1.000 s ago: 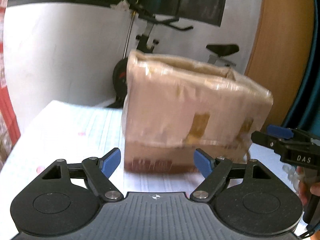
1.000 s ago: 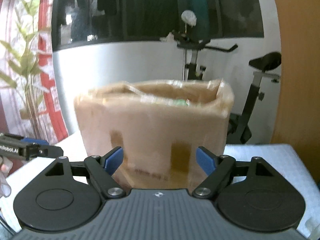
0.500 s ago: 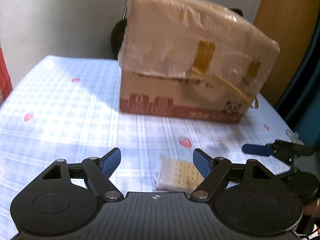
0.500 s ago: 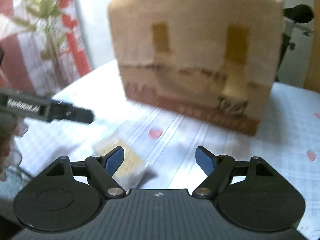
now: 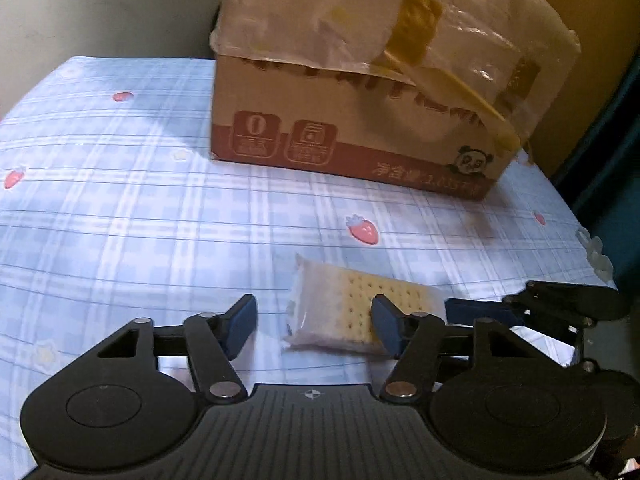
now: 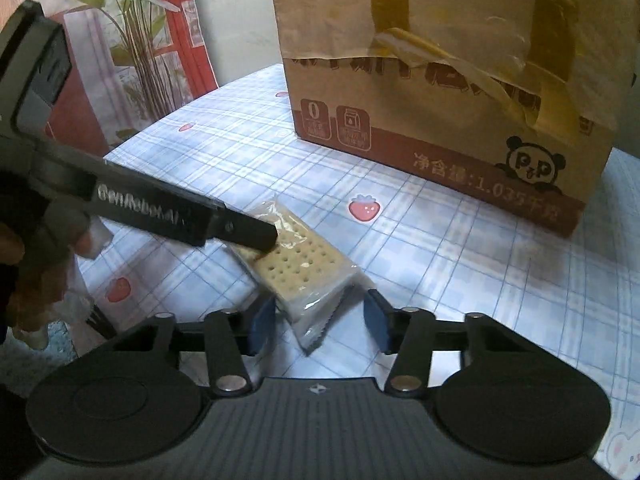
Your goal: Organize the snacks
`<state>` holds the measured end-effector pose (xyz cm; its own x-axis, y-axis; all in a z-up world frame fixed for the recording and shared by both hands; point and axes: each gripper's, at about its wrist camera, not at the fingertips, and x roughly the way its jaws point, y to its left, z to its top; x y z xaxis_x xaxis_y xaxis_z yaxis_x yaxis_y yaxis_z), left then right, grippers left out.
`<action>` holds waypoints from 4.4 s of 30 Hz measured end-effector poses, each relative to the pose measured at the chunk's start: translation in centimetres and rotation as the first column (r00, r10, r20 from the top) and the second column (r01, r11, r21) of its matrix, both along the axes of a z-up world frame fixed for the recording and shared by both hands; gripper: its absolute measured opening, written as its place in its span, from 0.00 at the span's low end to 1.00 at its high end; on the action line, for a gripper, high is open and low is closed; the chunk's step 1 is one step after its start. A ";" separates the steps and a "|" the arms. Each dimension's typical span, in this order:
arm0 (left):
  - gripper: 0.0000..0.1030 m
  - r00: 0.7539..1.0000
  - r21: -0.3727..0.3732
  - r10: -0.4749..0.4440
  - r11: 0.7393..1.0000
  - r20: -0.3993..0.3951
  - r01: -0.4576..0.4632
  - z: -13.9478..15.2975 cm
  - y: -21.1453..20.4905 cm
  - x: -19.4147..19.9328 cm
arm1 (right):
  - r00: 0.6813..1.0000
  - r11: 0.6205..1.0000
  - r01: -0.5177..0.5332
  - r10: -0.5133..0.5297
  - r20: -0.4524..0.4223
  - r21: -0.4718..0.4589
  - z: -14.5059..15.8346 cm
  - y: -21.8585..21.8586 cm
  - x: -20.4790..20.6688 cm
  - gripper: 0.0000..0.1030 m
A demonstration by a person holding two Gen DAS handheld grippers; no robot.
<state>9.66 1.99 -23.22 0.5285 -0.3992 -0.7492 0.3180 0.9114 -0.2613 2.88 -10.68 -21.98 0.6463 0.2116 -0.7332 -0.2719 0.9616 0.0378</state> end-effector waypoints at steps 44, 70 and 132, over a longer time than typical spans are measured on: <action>0.45 0.898 -0.157 0.018 0.986 0.440 0.057 22.5 -2.6 4.9 | 0.887 0.996 -0.051 0.076 0.455 -0.067 18.9 -2.0 6.5 0.36; 0.52 0.949 -0.030 0.042 0.999 0.311 -0.034 18.9 -3.4 13.9 | 0.937 0.993 0.112 -0.094 0.335 -0.035 16.4 -6.4 16.2 0.47; 0.99 0.845 -0.008 0.204 0.973 0.494 -0.231 26.2 -1.3 -1.8 | 0.837 0.943 0.290 -0.332 0.435 0.162 22.5 -5.6 1.2 1.00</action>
